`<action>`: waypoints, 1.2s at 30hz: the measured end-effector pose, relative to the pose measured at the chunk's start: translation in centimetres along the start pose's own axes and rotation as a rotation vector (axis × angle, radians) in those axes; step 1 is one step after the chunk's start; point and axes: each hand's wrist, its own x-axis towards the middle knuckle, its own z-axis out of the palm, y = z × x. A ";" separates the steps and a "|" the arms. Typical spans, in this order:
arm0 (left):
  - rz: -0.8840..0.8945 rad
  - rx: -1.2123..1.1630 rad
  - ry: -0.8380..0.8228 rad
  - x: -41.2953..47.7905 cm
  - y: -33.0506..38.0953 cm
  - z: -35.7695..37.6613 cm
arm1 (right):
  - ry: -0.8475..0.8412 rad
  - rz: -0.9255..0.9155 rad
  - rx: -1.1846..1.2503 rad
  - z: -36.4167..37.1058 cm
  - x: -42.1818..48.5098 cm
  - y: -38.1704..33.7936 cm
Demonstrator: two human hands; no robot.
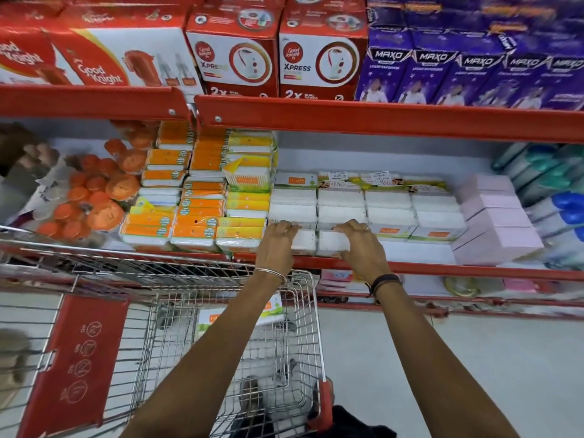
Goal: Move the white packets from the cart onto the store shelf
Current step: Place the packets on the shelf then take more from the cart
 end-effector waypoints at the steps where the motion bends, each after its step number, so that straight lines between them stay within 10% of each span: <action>1: -0.001 -0.005 0.004 0.0 -0.2 0.2 | 0.004 0.001 0.000 0.0 0.1 0.0; 23: 0.257 -0.164 0.189 -5.7 -5.0 -0.3 | 0.166 -0.106 0.116 3.0 -4.9 -5.9; 36: -0.141 -0.174 -0.019 -13.4 -21.3 6.5 | -0.302 -0.035 0.087 19.2 -4.0 -10.2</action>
